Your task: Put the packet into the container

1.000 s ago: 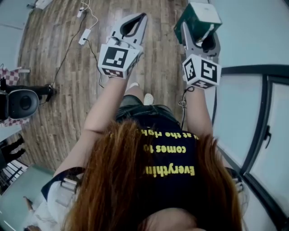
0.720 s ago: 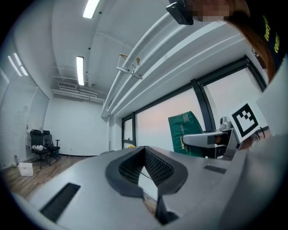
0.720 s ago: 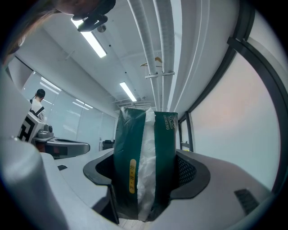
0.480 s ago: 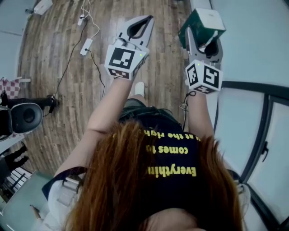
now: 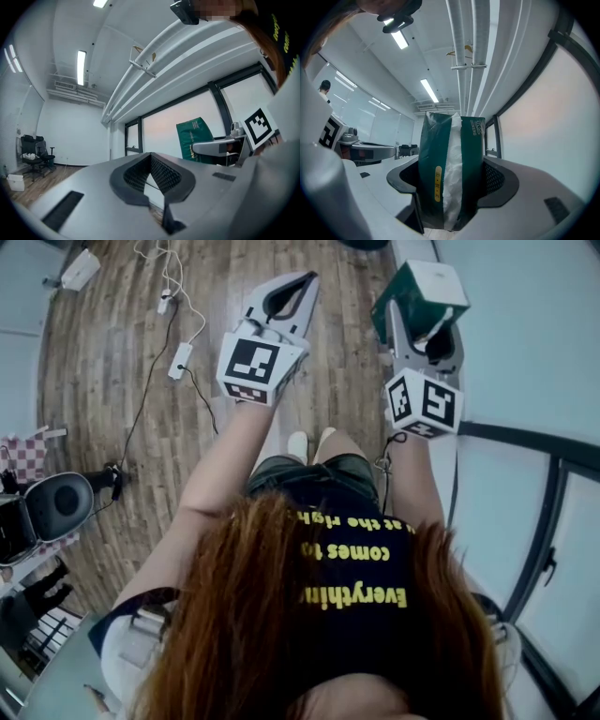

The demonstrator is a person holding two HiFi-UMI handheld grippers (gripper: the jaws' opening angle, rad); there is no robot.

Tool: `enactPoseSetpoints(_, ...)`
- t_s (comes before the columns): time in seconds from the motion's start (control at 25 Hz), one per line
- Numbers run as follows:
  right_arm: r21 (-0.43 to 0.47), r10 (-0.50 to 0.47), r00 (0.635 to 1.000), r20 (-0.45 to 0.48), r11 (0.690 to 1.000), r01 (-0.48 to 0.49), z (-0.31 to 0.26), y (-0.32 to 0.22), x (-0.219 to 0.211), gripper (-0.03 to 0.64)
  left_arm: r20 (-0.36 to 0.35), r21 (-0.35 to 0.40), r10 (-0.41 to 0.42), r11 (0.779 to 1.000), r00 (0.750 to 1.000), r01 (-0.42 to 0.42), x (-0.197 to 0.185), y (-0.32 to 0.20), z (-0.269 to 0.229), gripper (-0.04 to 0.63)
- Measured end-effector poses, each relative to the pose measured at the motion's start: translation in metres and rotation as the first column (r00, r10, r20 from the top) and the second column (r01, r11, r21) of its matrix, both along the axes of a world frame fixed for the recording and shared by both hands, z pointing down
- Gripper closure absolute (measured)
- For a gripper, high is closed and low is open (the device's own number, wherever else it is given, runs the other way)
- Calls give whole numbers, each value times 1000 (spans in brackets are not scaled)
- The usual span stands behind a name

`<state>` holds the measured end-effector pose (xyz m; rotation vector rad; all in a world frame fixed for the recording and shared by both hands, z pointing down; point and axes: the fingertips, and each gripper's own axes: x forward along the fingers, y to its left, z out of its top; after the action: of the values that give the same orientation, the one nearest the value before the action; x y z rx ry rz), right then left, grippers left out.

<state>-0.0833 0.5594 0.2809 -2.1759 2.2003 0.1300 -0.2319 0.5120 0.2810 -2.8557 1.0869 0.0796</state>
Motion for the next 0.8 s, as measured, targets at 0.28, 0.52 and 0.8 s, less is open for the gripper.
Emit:
enactPoseSetpoints(0.28,-9,-6,1000,0,1000,6,7,-67,26,274,-7,-23,-22,999,1000,22,21,-68,11,595)
enactPoseSetpoints(0.52,0,-34,999,2,999,34,3,-136,68,274,-12,-6,-57,998,998,57,60,-136,4,595)
enactPoseSetpoints(0.8,3,-67,998,2,998,67,-6,-215,115,273,-14,-13,-89,996,996,89,108,-212,-2,595)
